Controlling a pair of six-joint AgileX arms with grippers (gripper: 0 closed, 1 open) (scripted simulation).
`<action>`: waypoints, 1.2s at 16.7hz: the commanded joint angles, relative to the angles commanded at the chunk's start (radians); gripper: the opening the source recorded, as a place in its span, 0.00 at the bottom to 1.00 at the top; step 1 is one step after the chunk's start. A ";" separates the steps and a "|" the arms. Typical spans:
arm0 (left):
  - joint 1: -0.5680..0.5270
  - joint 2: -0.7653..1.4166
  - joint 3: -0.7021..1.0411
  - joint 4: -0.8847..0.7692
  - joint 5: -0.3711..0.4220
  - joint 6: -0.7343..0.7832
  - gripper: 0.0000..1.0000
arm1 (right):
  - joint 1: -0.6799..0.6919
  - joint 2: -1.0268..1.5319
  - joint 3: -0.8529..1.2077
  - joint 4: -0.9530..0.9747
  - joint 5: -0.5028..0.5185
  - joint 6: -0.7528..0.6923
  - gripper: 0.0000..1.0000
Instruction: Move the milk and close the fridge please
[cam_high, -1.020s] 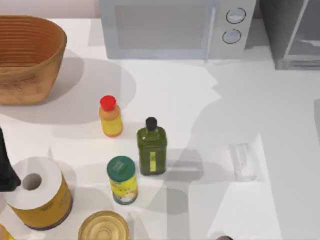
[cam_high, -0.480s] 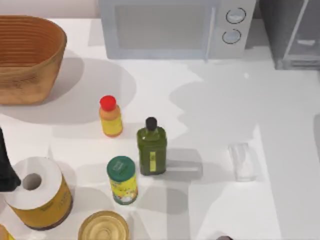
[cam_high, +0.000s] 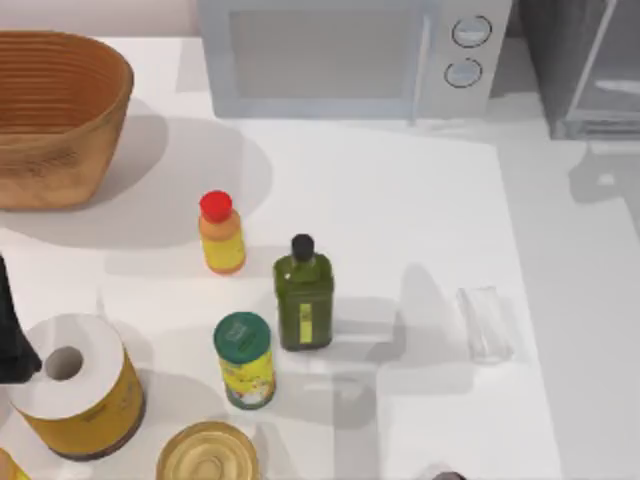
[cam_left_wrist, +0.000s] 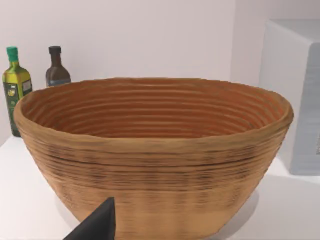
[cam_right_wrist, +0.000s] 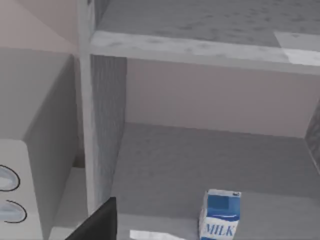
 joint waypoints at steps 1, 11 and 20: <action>0.000 0.000 0.000 0.000 0.000 0.000 1.00 | 0.009 -0.124 -0.093 0.020 0.008 0.011 1.00; 0.000 0.000 0.000 0.000 0.000 0.000 1.00 | 0.130 -1.011 -0.891 0.107 0.133 0.103 1.00; 0.000 0.000 0.000 0.000 0.000 0.000 1.00 | 0.144 -1.082 -0.965 0.097 0.152 0.107 1.00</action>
